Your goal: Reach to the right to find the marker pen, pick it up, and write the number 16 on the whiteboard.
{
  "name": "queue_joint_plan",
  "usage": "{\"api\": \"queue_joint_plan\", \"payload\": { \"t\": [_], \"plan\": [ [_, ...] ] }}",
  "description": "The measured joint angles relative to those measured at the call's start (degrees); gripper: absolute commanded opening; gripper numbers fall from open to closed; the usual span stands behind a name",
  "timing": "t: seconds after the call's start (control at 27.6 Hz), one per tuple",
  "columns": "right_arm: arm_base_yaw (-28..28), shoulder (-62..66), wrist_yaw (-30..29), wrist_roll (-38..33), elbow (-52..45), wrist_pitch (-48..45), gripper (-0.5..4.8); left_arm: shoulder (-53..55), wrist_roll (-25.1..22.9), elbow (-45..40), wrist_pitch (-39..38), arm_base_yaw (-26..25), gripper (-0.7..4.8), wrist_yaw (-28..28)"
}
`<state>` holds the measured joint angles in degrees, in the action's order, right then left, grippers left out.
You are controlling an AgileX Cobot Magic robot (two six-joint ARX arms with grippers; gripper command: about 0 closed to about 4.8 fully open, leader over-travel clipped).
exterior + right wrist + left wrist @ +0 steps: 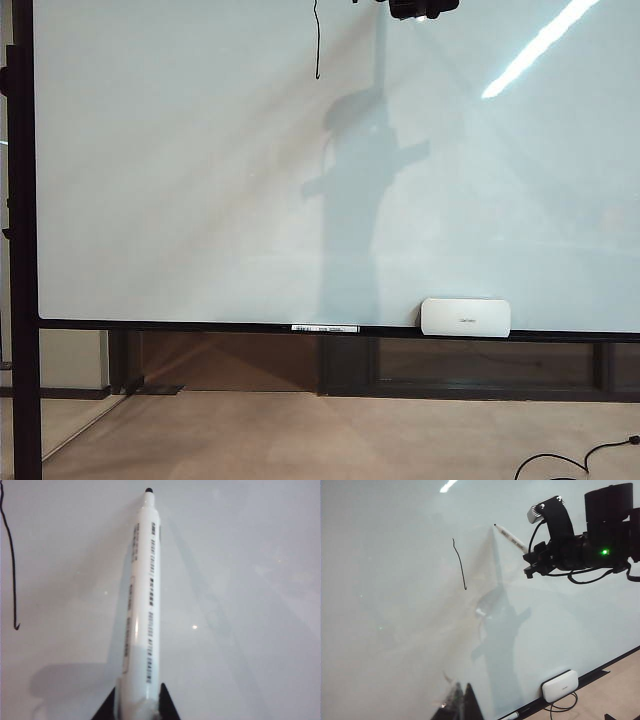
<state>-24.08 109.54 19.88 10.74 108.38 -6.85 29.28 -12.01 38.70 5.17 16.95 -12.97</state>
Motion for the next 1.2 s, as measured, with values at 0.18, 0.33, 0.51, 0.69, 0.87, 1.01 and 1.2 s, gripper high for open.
{"api": "queue_joint_plan", "payload": {
  "t": [0.18,0.33,0.51,0.69,0.87,1.01,1.2],
  "plan": [
    [0.0,0.2,0.6,0.0,-0.1,0.3,-0.01,0.0,0.0,0.0,0.0,0.0,-0.05,0.2],
    [0.0,0.3,0.7,0.0,-0.3,0.3,-0.01,0.0,0.0,0.0,0.0,0.0,-0.06,0.2],
    [0.0,1.6,1.0,0.0,-0.3,0.3,-0.01,0.0,-1.1,0.0,0.0,0.0,-0.05,0.2],
    [0.0,2.3,1.3,0.0,-0.3,-0.2,-0.01,0.0,-1.3,0.0,0.1,0.0,-0.06,0.2],
    [0.2,2.8,-0.3,-0.1,-0.3,-1.4,-0.01,0.0,-1.5,0.0,0.2,0.0,-0.06,0.2],
    [0.3,3.3,-1.4,-0.1,-0.3,-2.3,-0.01,0.0,-2.4,0.0,0.2,0.0,-0.06,0.2],
    [0.3,3.9,-3.3,-0.1,-0.3,-2.7,-0.01,0.0,-2.6,0.0,0.2,0.0,-0.06,0.2]
  ]
}}
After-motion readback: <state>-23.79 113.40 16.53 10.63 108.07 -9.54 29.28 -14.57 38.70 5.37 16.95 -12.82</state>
